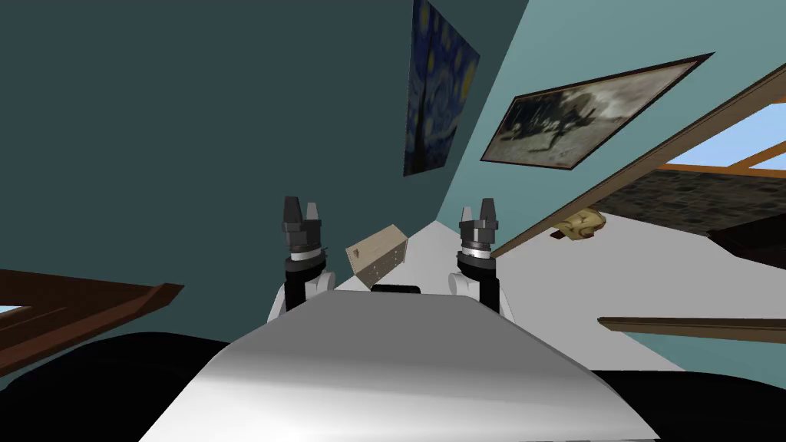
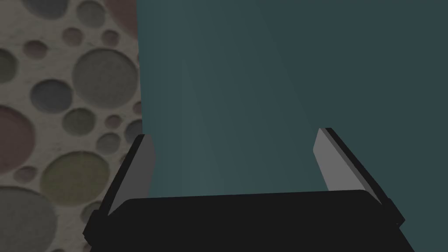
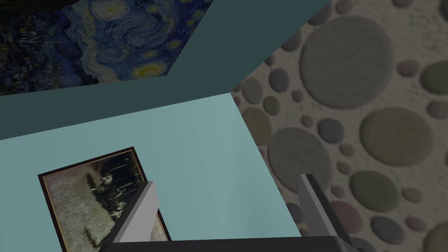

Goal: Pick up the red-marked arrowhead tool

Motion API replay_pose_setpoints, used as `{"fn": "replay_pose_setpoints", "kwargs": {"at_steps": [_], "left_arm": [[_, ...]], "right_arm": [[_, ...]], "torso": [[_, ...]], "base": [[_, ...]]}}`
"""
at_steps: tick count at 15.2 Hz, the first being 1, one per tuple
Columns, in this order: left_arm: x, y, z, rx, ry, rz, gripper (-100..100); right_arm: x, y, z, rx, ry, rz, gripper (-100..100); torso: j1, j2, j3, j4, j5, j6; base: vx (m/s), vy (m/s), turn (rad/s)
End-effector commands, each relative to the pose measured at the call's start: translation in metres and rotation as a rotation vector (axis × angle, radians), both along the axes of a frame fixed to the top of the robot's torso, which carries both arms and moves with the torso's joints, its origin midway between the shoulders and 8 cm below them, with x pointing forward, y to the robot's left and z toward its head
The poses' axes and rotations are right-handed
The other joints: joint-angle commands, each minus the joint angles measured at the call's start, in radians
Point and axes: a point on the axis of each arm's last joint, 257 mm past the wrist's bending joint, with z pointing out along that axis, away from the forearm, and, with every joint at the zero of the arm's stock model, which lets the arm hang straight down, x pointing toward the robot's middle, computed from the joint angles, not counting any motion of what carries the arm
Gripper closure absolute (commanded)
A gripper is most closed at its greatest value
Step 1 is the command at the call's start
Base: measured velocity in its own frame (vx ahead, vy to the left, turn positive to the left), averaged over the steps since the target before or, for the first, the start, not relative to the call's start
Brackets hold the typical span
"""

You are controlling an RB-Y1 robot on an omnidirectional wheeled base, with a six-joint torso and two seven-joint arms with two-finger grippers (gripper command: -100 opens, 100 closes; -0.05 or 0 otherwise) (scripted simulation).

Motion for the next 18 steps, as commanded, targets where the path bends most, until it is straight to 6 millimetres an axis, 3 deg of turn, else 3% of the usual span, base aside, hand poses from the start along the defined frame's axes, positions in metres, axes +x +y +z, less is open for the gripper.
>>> {"fn": "replay_pose_setpoints", "kwargs": {"at_steps": [1,2,5,8,9,10,11,12,15,17,18], "left_arm": [[0.012,0.000,-0.012,0.022,0.045,-0.015,-100],[0.012,0.000,-0.012,0.022,0.045,-0.015,-100],[0.037,0.008,-0.040,0.030,0.144,-0.022,-100],[0.048,0.013,-0.054,0.028,0.189,-0.020,-100],[0.059,0.019,-0.069,0.024,0.237,-0.015,-100],[0.059,0.019,-0.069,0.024,0.237,-0.015,-100],[0.071,0.026,-0.085,0.018,0.286,-0.010,-100],[0.071,0.027,-0.086,0.017,0.289,-0.009,-100],[0.094,0.043,-0.119,0.001,0.395,0.008,-100],[0.095,0.045,-0.124,-0.001,0.404,0.011,-100],[0.105,0.053,-0.139,-0.011,0.454,0.020,-100]], "right_arm": [[0.000,0.000,0.000,0.000,0.000,0.000,0],[0.000,0.000,0.000,0.000,0.000,0.000,0],[0.000,0.000,0.000,0.000,0.000,0.000,0],[0.000,0.000,0.000,0.000,0.000,0.000,0],[0.000,0.000,0.000,0.000,0.000,0.000,0],[0.000,0.000,0.000,0.000,0.000,0.000,0],[0.000,0.000,0.000,0.000,0.000,0.000,0],[0.000,0.000,0.000,0.000,0.000,0.000,0],[0.000,0.000,0.000,0.000,0.000,0.000,0],[0.000,0.000,0.000,0.000,0.000,0.000,0],[0.000,0.000,0.000,0.000,0.000,0.000,0]], "torso": [[0.000,0.000,0.000,0.000,0.000,0.000],[0.001,0.000,0.000,0.000,0.000,0.000],[0.003,0.001,0.001,0.000,0.001,0.000],[0.004,0.002,0.001,0.000,0.001,0.001],[0.004,0.001,0.001,0.000,0.001,0.000],[0.003,0.001,0.001,0.000,0.001,0.001],[0.003,0.001,0.001,0.000,0.001,0.000],[0.003,0.001,0.001,0.000,0.001,0.001],[0.004,0.001,0.001,0.000,0.001,0.000],[0.004,0.001,0.001,0.000,0.001,0.000],[0.004,0.001,0.001,0.000,0.001,0.000]], "base": [[-0.005,0.009,-0.101],[-0.010,0.021,-0.108],[-0.022,0.037,-0.136],[-0.025,0.042,-0.137],[-0.024,0.033,-0.134],[-0.020,0.031,-0.120],[-0.022,0.034,-0.180],[-0.024,0.039,-0.151],[-0.029,0.047,-0.156],[-0.022,0.041,-0.115],[-0.018,0.031,-0.147]]}}
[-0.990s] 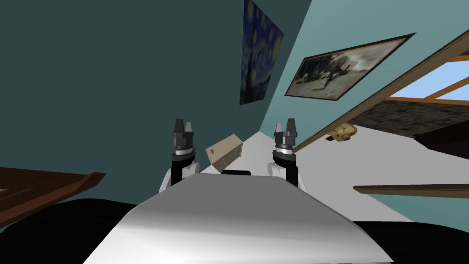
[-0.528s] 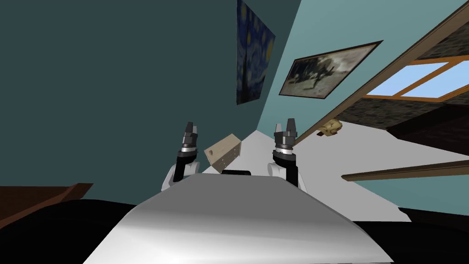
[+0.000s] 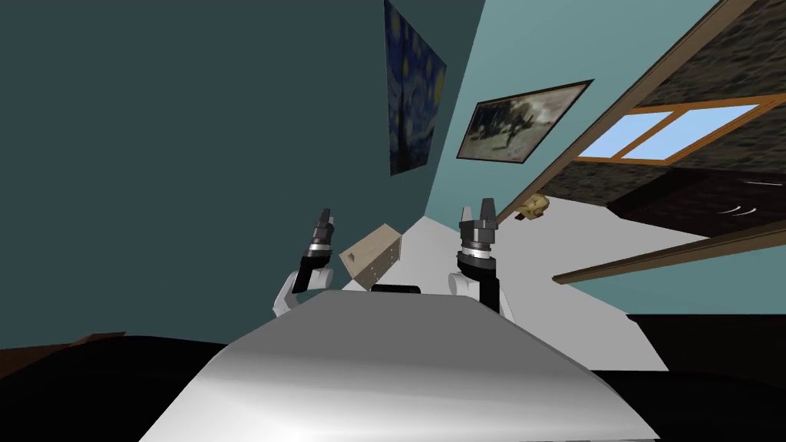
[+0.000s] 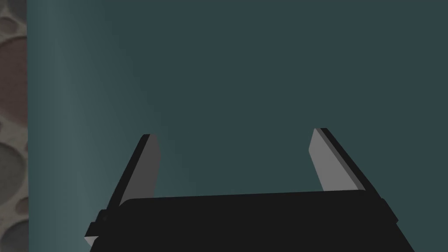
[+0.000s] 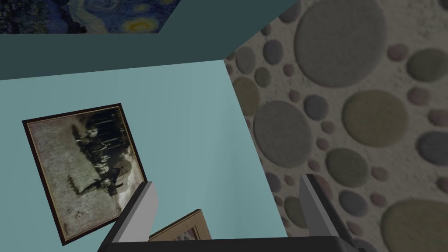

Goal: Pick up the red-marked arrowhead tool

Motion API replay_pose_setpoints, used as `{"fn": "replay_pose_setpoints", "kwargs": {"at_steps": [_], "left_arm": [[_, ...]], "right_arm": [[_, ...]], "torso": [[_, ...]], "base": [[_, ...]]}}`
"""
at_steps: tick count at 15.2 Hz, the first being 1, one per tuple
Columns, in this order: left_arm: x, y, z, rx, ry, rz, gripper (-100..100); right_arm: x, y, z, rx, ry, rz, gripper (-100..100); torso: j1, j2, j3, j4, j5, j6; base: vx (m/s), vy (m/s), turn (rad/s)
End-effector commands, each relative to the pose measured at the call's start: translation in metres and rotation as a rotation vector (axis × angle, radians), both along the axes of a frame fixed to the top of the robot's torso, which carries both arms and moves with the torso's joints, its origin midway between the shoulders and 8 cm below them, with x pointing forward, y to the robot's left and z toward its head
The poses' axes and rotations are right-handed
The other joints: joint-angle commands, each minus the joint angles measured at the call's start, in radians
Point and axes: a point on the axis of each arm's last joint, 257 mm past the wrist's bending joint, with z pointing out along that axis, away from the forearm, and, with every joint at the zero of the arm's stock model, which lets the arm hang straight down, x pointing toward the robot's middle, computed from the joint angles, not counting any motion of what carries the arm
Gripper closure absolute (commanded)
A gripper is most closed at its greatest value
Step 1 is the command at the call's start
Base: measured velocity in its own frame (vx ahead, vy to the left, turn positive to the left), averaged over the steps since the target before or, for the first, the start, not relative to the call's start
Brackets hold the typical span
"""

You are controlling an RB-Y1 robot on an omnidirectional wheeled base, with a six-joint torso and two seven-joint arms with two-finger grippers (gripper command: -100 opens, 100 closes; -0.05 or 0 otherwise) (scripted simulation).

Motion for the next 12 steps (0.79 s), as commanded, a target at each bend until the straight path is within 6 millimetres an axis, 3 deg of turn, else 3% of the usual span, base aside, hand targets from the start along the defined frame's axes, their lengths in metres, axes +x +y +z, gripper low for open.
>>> {"fn": "replay_pose_setpoints", "kwargs": {"at_steps": [1,5,9,10,11,12], "left_arm": [[0.009,0.007,-0.021,-0.008,0.053,0.013,-100],[0.020,0.018,-0.043,-0.019,0.118,0.030,-100],[0.038,0.044,-0.091,-0.045,0.253,0.070,-100],[0.038,0.044,-0.092,-0.046,0.254,0.071,-100],[0.044,0.056,-0.111,-0.058,0.305,0.088,-100],[0.045,0.057,-0.116,-0.061,0.322,0.093,-100]], "right_arm": [[0.000,0.000,0.000,0.000,0.000,0.000,0],[0.000,0.000,0.000,0.000,0.000,0.000,0],[0.000,0.000,0.000,0.000,0.000,0.000,0],[0.000,0.000,0.000,0.000,0.000,0.000,0],[0.000,0.000,0.000,0.000,0.000,0.000,0],[0.000,0.000,0.000,0.000,0.000,0.000,0]], "torso": [[0.000,0.000,0.000,0.000,0.000,0.000],[0.000,0.000,0.000,0.000,0.000,0.000],[0.001,0.000,0.000,0.000,0.000,0.000],[0.001,0.000,0.000,0.000,0.000,0.000],[0.001,0.000,0.000,0.000,0.000,-0.001],[0.001,0.000,0.000,0.000,0.000,0.000]], "base": [[-0.023,0.036,-0.158],[-0.023,0.031,-0.113],[-0.028,0.042,-0.184],[-0.030,0.041,-0.076],[-0.030,0.040,-0.170],[-0.035,0.042,-0.193]]}}
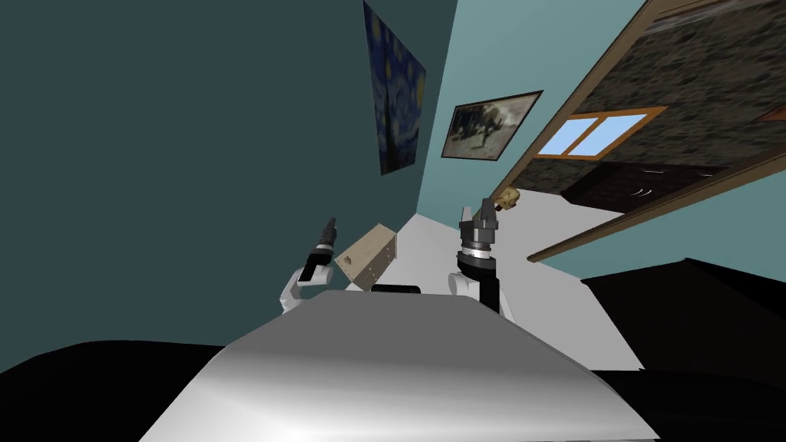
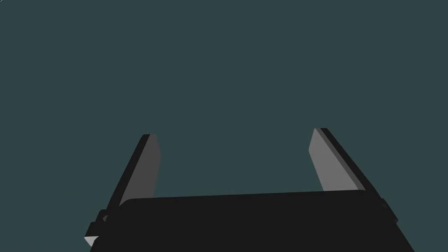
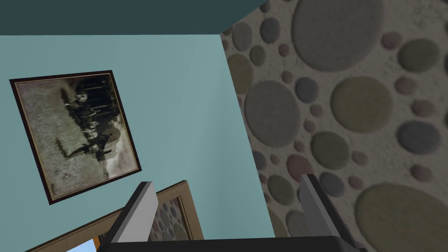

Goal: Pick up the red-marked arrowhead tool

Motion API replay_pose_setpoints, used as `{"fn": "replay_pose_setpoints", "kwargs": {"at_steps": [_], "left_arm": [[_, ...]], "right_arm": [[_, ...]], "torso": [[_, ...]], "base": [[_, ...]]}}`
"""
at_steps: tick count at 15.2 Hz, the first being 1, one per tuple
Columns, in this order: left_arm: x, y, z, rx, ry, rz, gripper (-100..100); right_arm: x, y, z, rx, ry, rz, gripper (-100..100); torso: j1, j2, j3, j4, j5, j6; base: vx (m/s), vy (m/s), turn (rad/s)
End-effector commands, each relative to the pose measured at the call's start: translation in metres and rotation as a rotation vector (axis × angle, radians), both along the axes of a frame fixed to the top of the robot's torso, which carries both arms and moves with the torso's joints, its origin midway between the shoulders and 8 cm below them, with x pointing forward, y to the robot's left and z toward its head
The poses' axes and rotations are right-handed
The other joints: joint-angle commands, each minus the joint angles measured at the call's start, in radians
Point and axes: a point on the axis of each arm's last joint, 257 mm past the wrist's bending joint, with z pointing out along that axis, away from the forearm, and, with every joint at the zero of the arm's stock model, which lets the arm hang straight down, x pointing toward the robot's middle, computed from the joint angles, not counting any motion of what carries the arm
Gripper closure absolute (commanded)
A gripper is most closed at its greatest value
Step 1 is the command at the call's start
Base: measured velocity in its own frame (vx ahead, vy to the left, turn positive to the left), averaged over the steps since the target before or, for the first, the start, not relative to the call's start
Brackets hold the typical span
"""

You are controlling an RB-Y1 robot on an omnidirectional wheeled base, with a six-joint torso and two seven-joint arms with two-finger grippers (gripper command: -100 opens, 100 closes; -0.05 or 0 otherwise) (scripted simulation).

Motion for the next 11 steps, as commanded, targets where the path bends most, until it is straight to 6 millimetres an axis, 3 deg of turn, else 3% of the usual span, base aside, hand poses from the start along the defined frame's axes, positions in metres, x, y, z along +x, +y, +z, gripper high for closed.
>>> {"fn": "replay_pose_setpoints", "kwargs": {"at_steps": [1,3,4,5,7,11], "left_arm": [[0.004,0.006,-0.012,-0.007,0.039,0.012,-100],[0.009,0.020,-0.038,-0.024,0.111,0.037,-100],[0.009,0.020,-0.038,-0.024,0.111,0.037,-100],[0.013,0.032,-0.055,-0.037,0.160,0.056,-100],[0.012,0.035,-0.064,-0.042,0.184,0.063,-100],[0.014,0.063,-0.115,-0.081,0.326,0.117,-100]], "right_arm": [[0.000,0.000,0.000,0.000,0.000,0.000,0],[0.000,0.000,0.000,0.000,0.000,0.000,0],[0.000,0.000,0.000,0.000,0.000,0.000,0],[0.000,0.000,0.000,0.000,0.000,0.000,0],[0.000,0.000,0.000,0.000,0.000,0.000,0],[0.000,0.000,0.000,0.000,0.000,0.000,0]], "torso": [[0.000,0.000,0.000,0.000,0.000,0.000],[0.000,0.000,0.000,0.000,0.000,0.000],[0.000,0.000,0.000,0.000,0.000,0.000],[0.000,-0.001,0.000,0.000,0.000,0.000],[0.000,0.000,0.000,0.000,0.000,0.000],[0.001,-0.001,0.000,0.000,0.000,0.000]], "base": [[-0.027,0.034,-0.077],[-0.032,0.040,-0.182],[-0.021,0.037,-0.074],[-0.040,0.040,-0.211],[-0.028,0.040,-0.133],[-0.033,0.049,-0.214]]}}
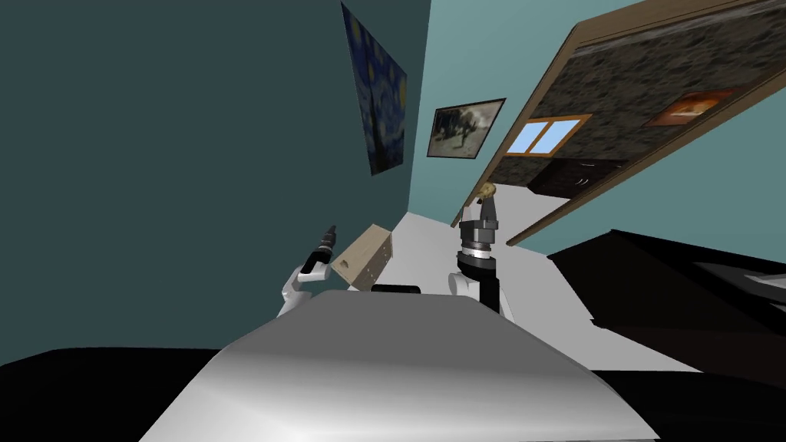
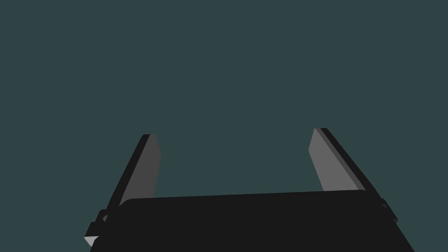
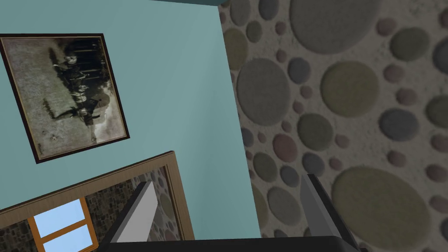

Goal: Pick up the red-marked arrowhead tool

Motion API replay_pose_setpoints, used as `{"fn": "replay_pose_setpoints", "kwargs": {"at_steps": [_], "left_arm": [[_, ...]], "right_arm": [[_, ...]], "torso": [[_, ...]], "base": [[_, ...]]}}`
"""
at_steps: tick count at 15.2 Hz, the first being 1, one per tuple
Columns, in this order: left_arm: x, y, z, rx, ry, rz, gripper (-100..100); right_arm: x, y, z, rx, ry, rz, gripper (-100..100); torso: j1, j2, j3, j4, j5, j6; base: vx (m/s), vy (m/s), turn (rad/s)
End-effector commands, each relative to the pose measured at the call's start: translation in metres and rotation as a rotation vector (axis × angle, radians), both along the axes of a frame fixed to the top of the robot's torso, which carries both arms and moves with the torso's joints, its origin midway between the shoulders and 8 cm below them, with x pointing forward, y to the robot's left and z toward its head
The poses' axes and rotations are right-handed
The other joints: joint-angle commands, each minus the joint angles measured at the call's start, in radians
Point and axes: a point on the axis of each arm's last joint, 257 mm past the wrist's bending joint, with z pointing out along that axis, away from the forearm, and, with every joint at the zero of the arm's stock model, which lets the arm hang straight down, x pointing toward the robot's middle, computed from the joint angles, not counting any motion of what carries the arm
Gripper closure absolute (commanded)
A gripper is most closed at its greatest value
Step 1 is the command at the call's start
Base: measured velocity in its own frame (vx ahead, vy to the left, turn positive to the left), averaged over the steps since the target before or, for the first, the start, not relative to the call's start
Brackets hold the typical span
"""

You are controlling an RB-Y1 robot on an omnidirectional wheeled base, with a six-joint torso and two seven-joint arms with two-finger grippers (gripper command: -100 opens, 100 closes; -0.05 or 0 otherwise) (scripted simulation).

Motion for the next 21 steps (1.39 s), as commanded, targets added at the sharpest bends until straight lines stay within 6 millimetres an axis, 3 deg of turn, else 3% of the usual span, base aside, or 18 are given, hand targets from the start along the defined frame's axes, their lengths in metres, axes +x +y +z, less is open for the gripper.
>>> {"fn": "replay_pose_setpoints", "kwargs": {"at_steps": [1,8,12,13,14,16,21], "left_arm": [[-0.003,0.005,-0.021,-0.012,0.052,0.018,-100],[-0.008,0.041,-0.082,-0.077,0.235,0.095,-100],[-0.023,0.056,-0.120,-0.112,0.343,0.138,-100],[-0.023,0.056,-0.120,-0.112,0.343,0.138,-100],[-0.027,0.065,-0.135,-0.135,0.389,0.161,-100],[-0.032,0.066,-0.143,-0.141,0.413,0.168,-100],[-0.053,0.082,-0.184,-0.204,0.548,0.226,-100]], "right_arm": [[0.000,0.000,0.000,0.000,0.000,0.000,0],[0.000,0.000,0.000,0.000,0.000,0.000,0],[0.000,0.000,0.000,0.000,0.000,0.000,0],[0.000,0.000,0.000,0.000,0.000,0.000,0],[0.000,0.000,0.000,0.000,0.000,0.000,0],[0.000,0.000,0.000,0.000,0.000,0.000,0],[0.000,0.000,0.000,0.000,0.000,0.000,0]], "torso": [[0.000,0.000,0.000,0.000,0.000,0.000],[-0.001,-0.001,0.000,0.000,0.000,-0.001],[-0.001,-0.001,0.000,0.000,0.000,0.000],[-0.001,-0.001,0.000,0.000,0.000,0.000],[-0.001,-0.001,0.000,0.000,0.000,-0.001],[-0.001,0.000,0.000,0.000,0.000,0.000],[0.000,0.000,0.000,0.000,0.000,0.000]], "base": [[-0.037,0.039,-0.067],[-0.033,0.036,-0.160],[-0.033,0.040,-0.175],[-0.029,0.040,-0.065],[-0.037,0.035,-0.179],[-0.037,0.039,-0.116],[-0.041,0.046,-0.189]]}}
